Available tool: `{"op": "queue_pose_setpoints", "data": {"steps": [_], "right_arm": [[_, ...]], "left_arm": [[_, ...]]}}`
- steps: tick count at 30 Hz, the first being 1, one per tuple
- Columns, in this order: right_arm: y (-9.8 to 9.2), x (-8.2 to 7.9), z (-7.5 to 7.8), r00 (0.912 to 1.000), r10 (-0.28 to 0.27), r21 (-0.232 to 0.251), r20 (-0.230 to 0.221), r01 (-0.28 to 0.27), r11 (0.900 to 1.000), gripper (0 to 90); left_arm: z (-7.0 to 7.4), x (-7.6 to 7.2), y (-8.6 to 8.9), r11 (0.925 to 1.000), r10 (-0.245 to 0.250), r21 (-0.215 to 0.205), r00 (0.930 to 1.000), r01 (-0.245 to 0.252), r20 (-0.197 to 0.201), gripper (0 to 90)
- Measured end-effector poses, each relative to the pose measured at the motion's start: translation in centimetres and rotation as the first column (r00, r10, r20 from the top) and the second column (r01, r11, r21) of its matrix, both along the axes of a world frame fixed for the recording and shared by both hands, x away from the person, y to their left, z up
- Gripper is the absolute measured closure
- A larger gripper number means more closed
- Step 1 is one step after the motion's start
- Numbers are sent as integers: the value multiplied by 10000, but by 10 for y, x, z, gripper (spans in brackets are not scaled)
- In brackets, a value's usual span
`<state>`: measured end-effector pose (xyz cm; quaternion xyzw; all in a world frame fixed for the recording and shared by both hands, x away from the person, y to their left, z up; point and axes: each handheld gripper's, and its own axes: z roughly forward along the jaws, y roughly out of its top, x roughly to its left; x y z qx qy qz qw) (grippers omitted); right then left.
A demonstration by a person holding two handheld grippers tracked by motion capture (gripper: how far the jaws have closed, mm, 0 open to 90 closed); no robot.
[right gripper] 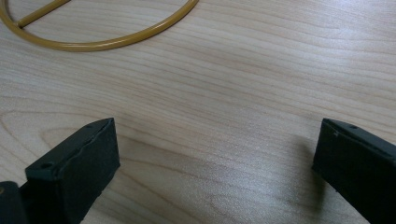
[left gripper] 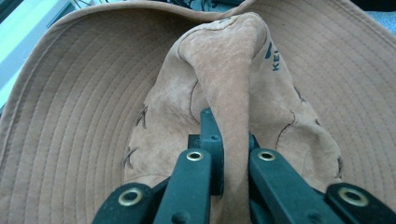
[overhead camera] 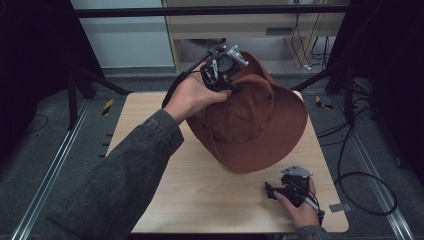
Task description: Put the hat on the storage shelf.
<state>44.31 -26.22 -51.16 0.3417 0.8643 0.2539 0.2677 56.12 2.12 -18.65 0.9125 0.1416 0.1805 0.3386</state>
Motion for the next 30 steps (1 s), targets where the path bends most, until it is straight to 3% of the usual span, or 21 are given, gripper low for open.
{"op": "queue_pose_setpoints", "data": {"steps": [20,30], "right_arm": [[-1,1,1,9999,117,-96,40,-117,9999,5],[-1,1,1,9999,88,-100,52,-87,9999,5]], "left_arm": [[-15,16,-10,9992,-2,397,9993,16,-366,878],[-21,15,-18,9978,-158,629,9984,192,-537,862]]}}
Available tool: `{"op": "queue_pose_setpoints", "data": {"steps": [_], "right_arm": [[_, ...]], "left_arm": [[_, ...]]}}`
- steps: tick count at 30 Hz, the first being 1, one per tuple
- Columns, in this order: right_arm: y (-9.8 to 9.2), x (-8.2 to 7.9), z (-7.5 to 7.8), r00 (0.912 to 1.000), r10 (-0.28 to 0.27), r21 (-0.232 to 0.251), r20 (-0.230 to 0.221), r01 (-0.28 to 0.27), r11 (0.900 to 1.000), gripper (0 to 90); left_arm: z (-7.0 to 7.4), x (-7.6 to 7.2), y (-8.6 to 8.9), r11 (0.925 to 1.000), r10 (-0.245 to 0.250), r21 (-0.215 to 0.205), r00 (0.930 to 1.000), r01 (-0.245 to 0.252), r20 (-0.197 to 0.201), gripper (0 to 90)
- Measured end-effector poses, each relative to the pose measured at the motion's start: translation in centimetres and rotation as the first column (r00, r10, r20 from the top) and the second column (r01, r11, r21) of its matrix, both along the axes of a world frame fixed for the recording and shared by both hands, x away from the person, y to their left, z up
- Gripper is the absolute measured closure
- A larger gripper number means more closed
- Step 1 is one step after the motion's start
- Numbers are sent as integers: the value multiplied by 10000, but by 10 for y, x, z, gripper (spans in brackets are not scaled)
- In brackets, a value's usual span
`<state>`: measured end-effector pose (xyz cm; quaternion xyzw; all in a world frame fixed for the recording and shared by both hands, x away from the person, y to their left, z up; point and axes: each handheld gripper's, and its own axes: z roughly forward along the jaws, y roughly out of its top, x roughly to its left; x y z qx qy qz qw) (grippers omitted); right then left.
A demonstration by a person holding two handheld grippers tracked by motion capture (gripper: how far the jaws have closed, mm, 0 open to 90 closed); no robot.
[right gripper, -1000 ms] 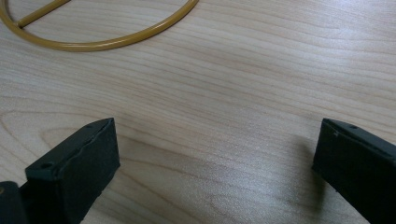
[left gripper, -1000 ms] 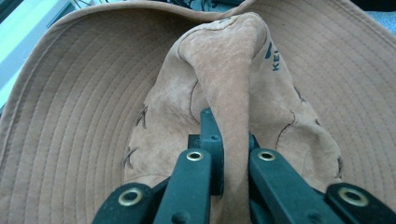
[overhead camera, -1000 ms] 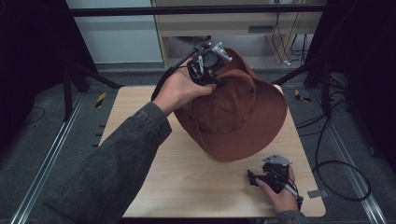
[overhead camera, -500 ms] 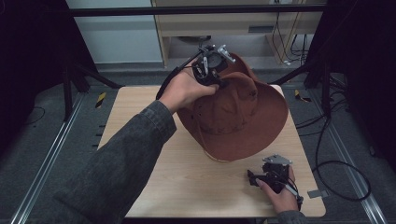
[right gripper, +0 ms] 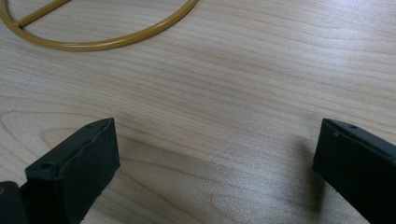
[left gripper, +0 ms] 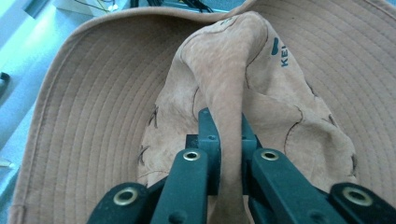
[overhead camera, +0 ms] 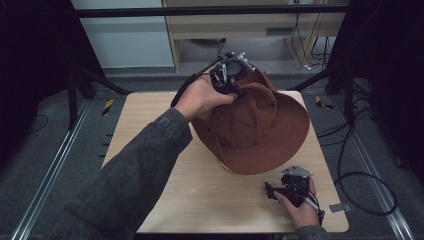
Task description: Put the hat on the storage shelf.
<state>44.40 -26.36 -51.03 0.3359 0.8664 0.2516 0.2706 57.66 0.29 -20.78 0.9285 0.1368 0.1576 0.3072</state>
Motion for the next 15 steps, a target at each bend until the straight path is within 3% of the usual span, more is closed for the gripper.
{"op": "queue_pose_setpoints", "data": {"steps": [15], "right_arm": [[0,0,0,10000,-1,-2,-2,1,10000,5]], "left_arm": [[-7,4,0,9997,1,-228,9997,-6,-250,854]]}}
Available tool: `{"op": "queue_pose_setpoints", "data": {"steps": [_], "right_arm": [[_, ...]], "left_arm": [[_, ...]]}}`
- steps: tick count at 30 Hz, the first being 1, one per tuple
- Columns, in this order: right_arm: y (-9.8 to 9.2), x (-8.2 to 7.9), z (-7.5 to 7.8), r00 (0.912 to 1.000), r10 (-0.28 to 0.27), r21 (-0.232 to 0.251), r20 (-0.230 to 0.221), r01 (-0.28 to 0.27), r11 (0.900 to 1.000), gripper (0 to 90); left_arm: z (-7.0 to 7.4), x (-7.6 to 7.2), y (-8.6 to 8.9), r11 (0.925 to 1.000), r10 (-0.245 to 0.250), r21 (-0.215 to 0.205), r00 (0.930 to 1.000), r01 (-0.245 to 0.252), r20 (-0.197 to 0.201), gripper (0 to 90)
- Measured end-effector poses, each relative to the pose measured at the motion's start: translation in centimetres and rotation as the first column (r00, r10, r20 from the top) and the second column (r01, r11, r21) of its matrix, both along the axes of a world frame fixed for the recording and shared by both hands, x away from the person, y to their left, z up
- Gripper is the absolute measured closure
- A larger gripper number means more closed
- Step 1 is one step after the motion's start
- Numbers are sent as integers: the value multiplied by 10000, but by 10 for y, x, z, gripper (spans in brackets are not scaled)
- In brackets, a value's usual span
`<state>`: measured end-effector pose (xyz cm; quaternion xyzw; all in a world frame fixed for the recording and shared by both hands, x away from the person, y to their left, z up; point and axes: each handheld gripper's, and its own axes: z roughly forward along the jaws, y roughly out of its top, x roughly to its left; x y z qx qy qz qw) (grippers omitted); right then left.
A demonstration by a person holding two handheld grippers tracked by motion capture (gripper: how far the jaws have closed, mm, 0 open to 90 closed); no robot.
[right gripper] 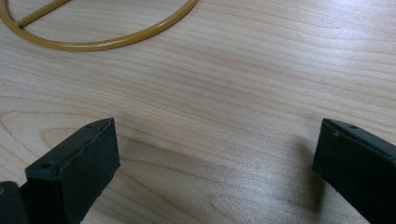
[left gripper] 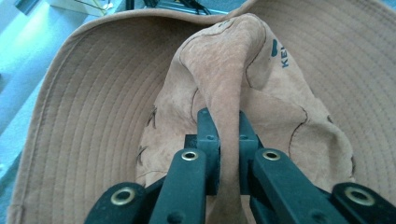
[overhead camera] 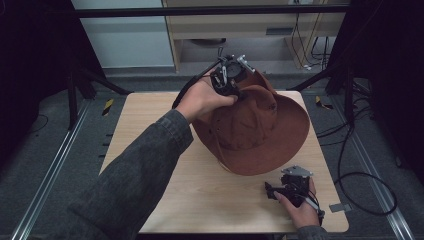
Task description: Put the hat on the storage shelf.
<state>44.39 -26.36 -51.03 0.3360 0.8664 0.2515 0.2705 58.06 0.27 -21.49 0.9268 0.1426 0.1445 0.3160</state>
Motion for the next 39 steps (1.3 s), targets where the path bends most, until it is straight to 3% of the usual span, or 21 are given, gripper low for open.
{"op": "queue_pose_setpoints", "data": {"steps": [12,19,31,35,39], "right_arm": [[0,0,0,10000,4,-5,4,-4,10000,5],[0,0,0,10000,10,-4,-3,-10,10000,5],[0,0,0,10000,12,-4,-3,-12,10000,5],[0,0,0,10000,8,-2,-2,-8,10000,5],[0,0,0,10000,8,-3,-4,-8,10000,5]], "left_arm": [[-2,0,-3,9999,129,-65,9998,-128,145,782],[-1,-1,-1,9981,606,-163,9976,-600,344,538],[-3,-5,3,9978,571,-366,9976,-557,403,322],[0,-5,7,9970,618,-480,9979,-608,187,177],[3,-9,11,9970,568,-531,9982,-558,183,114]]}}
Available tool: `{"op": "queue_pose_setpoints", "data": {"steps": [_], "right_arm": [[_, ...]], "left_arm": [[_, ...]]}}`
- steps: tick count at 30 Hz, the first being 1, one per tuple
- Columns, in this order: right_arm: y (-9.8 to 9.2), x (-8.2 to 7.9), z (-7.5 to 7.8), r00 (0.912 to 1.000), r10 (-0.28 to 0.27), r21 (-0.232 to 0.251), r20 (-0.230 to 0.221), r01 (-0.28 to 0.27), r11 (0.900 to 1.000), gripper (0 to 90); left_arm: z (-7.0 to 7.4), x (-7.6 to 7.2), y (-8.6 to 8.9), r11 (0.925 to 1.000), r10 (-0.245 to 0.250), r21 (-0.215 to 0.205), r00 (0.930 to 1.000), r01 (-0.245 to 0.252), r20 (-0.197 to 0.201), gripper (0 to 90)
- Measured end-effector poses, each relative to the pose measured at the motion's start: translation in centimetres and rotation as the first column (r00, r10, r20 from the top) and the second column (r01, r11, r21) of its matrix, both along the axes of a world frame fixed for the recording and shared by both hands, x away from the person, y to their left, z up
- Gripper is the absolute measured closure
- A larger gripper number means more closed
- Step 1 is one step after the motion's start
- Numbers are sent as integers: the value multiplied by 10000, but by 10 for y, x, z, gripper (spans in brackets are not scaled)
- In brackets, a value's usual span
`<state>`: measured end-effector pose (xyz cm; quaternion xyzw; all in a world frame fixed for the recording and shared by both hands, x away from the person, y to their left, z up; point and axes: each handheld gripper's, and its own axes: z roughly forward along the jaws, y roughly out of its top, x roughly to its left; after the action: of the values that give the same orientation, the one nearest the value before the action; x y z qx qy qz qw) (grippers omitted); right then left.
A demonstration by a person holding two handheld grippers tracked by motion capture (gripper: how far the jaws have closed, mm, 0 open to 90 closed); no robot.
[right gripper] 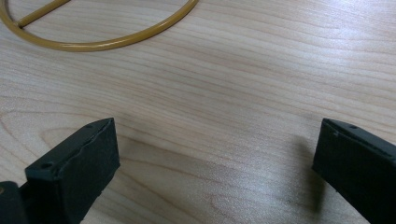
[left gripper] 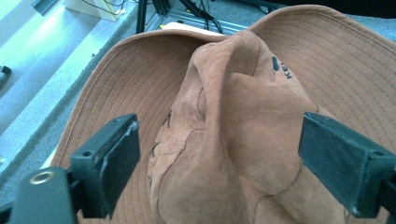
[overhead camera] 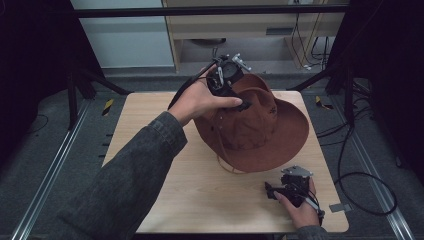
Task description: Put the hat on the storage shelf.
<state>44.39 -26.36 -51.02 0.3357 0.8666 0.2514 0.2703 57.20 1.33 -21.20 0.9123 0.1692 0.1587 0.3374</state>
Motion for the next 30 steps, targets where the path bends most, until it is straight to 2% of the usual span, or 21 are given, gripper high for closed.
{"op": "queue_pose_setpoints", "data": {"steps": [7,11,21,27,30], "right_arm": [[0,0,0,10000,5,-6,3,-5,10000,5],[0,0,0,10000,-2,-2,-4,2,10000,5],[0,0,0,10000,4,-1,-4,-4,10000,5],[0,0,0,10000,-1,1,-7,1,10000,5],[0,0,0,10000,-10,-12,19,10,10000,5]], "left_arm": [[2,-8,8,9998,-27,-177,10000,28,78,68],[5,-18,21,9993,-68,-373,9997,77,235,63],[4,-23,42,9985,-31,-546,9995,47,309,61],[6,-26,55,9954,102,-954,9991,-64,401,59],[4,-27,65,9962,92,-872,9989,-52,460,60]]}}
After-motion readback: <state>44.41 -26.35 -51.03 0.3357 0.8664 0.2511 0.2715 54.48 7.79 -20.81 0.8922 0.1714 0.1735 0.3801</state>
